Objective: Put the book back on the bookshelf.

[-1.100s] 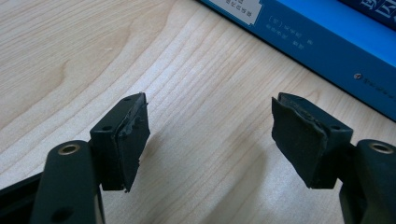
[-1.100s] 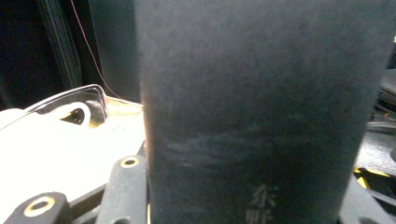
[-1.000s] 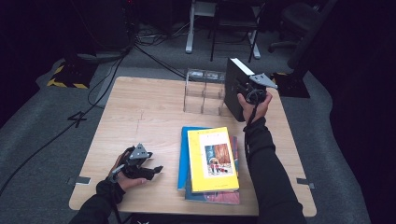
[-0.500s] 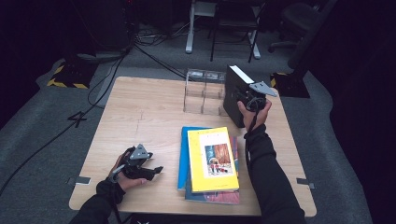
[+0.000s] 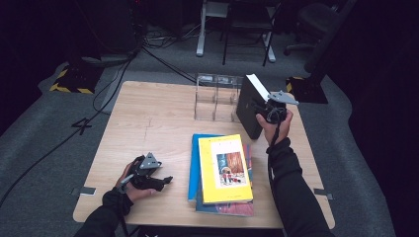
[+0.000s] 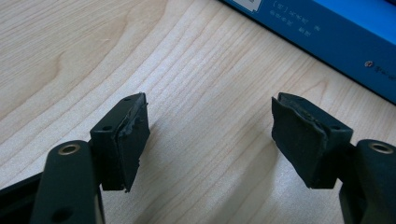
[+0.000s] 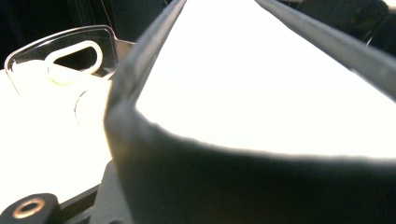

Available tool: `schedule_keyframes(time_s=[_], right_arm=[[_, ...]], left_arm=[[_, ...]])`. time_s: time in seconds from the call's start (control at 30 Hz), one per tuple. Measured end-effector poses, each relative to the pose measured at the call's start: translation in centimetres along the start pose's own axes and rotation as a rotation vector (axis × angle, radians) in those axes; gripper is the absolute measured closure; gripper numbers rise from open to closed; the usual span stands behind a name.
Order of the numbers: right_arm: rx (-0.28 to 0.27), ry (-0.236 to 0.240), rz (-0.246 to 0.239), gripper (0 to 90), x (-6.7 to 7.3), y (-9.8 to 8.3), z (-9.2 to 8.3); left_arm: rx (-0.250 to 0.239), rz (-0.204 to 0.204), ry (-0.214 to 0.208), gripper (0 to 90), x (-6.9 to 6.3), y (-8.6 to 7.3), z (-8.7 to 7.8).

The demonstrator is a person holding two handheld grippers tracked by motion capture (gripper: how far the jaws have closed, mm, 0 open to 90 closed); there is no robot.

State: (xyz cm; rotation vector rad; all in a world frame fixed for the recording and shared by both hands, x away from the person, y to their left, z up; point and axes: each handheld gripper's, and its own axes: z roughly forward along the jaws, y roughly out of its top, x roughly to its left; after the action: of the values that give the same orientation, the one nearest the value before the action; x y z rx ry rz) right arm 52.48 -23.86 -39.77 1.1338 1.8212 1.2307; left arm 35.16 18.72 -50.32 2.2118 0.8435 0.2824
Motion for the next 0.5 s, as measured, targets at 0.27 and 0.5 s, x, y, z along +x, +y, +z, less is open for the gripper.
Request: schedule_keyframes(time_s=[0.27, 0.5], right_arm=[[0.019, 0.007, 0.012, 46.8, -0.4, 0.7, -0.2], [0.048, 0.034, 0.017, 39.9, -0.8, 1.7, 0.2]], left_arm=[[0.000, 0.000, -0.003, 27.6, 0.0, 0.0, 0.0], [0.000, 0.000, -0.007, 27.4, 0.0, 0.0, 0.0]])
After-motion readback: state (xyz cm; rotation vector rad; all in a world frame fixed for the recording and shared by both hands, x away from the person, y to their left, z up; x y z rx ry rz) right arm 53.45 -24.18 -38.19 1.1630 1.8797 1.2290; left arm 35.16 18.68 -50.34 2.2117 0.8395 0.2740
